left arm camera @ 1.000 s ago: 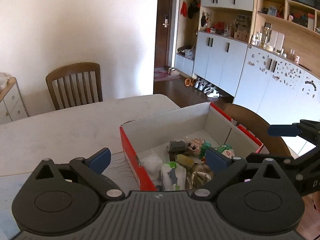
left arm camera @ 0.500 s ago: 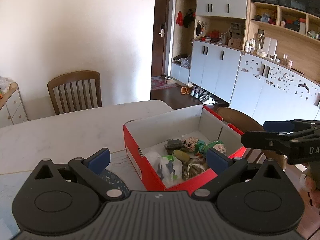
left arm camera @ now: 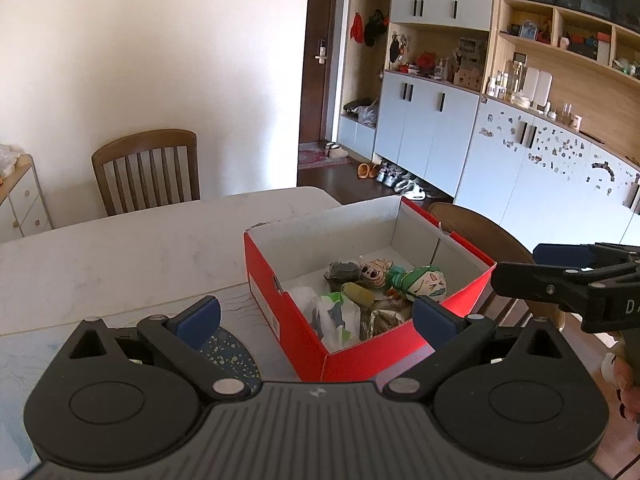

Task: Organize objects
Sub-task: 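Withdraw both tools from the red box back over the table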

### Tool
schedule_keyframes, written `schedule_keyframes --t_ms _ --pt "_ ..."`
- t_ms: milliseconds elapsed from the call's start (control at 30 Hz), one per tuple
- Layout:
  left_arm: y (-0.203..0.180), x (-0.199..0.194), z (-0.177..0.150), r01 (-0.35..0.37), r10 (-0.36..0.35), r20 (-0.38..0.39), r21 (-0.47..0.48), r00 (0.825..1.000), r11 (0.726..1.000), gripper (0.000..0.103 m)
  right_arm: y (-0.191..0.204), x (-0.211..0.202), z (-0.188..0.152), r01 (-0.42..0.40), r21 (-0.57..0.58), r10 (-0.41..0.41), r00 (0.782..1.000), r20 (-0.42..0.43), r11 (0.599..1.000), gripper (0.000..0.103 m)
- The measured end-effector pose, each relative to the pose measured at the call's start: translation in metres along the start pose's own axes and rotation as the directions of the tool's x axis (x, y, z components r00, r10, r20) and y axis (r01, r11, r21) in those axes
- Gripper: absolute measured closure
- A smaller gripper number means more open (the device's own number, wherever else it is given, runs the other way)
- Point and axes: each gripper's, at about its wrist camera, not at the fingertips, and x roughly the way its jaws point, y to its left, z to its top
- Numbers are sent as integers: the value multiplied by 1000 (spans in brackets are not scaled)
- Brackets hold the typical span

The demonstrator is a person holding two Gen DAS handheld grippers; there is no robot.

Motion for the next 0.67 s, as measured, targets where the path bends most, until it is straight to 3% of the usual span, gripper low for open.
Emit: schedule_keyframes --t_ms 667 --pt "2 2 1 10 -10 2 2 1000 1000 0 4 -1 -5 28 29 -28 1000 -13 999 1"
